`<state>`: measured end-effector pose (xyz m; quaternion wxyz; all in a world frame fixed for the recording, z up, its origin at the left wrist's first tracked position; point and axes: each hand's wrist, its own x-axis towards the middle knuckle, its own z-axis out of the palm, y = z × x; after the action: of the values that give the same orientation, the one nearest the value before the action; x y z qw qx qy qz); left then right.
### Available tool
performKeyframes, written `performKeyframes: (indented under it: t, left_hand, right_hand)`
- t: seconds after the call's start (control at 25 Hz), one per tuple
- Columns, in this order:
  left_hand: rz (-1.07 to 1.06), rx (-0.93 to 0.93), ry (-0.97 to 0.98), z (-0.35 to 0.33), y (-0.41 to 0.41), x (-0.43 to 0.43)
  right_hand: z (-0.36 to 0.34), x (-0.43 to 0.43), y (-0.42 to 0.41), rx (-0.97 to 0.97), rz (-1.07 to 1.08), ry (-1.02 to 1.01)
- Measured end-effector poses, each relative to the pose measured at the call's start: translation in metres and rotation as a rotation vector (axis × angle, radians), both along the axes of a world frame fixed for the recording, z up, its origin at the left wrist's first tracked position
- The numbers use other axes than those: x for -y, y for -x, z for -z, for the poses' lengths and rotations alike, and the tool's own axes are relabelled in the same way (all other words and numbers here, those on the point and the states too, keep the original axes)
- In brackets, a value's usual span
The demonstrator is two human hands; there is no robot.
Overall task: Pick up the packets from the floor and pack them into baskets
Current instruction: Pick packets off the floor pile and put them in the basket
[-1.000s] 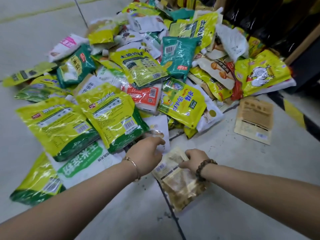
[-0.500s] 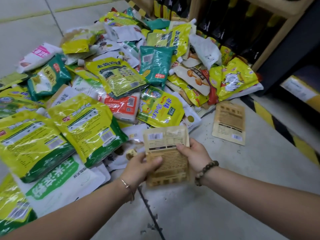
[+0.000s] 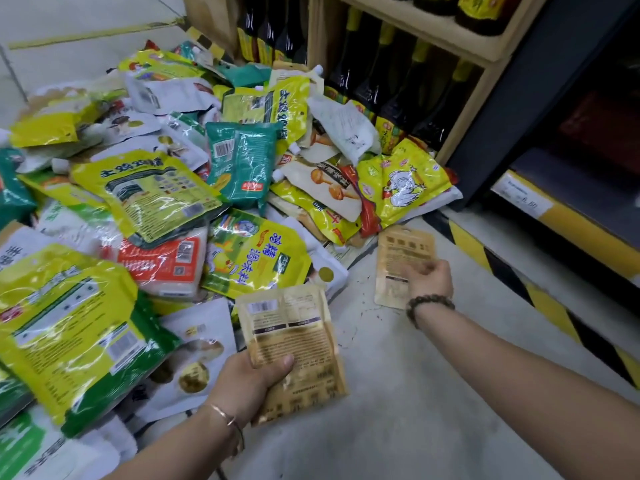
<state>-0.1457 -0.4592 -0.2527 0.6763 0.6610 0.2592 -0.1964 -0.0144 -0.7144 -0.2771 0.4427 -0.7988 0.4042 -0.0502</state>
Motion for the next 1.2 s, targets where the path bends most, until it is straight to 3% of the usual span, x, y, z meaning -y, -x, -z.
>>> performKeyframes:
  t: [0.12, 0.28, 0.44, 0.6, 0.84, 1.0, 1.2]
  left_hand:
    - [-0.043, -0.044, 0.026, 0.01, -0.004, -0.001]
    - [-0.091, -0.084, 0.064, 0.013, -0.003, 0.003]
    - [-0.111, -0.079, 0.051, 0.014, -0.001, 0.005]
    - [-0.137, -0.068, 0.105, 0.014, 0.0, 0.004]
    - [-0.085, -0.03, 0.041, 0.006, 0.013, 0.006]
    - [-0.153, -0.06, 0.043, -0.003, 0.018, 0.009]
    - [-0.19, -0.093, 0.139, -0.018, 0.029, -0.006]
  right_hand:
    - [0.012, 0.025, -0.023, -0.3, 0.012, 0.141]
    - [0.022, 0.02, -0.036, -0.408, -0.066, 0.195]
    - [0.022, 0.016, -0.043, -0.239, 0.188, -0.293]
    - [0.017, 0.004, -0.016, -0.137, -0.011, -0.087]
    - [-0.027, -0.012, 0.064, 0.1, -0.233, -0.375]
    - [-0.042, -0.045, 0.09, 0.001, -0.501, -0.537]
    - [-0.047, -0.09, 0.11, -0.017, -0.671, -0.56]
